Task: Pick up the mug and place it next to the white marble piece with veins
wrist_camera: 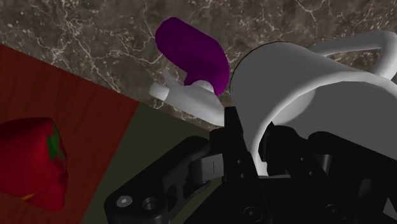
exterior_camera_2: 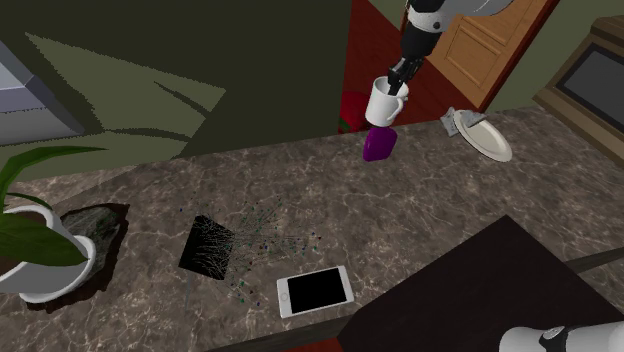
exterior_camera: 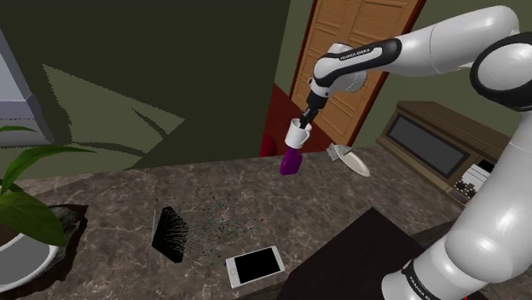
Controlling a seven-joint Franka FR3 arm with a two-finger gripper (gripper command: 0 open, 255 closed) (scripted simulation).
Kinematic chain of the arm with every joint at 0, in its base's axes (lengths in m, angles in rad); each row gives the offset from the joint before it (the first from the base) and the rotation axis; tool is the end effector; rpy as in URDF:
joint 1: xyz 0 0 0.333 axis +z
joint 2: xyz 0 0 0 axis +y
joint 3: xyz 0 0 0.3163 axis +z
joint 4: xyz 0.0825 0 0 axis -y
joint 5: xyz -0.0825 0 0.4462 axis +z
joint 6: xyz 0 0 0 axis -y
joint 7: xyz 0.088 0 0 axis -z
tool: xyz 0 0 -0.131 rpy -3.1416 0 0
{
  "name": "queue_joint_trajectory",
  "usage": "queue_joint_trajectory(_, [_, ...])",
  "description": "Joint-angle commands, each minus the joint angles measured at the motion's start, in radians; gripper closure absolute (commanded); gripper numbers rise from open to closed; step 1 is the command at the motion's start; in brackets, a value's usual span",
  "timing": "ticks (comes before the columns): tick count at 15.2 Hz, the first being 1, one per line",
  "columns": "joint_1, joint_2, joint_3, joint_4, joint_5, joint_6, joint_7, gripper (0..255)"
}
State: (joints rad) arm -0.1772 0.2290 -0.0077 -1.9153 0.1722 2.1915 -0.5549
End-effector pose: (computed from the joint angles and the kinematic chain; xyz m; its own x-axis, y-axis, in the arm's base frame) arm 0.6567 -0.1130 0.3235 0.9586 0.2630 0.1090 0.2738 -0.9566 -0.0997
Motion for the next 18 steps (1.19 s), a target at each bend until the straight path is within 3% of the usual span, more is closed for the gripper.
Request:
queue_joint_trajectory(1, [-0.027,0.031,-0.015,0.045,0.005,-0.020,-0.042,255])
queue_joint_trajectory(12, [-0.177,0.275,-0.070,0.419,0.032,-0.181,-0.228,255])
queue_joint_trajectory(17, [-0.252,0.438,-0.082,0.686,0.043,-0.296,-0.288,255])
queue_joint_trajectory(18, [-0.276,0.503,-0.084,0.795,0.046,-0.343,-0.302,255])
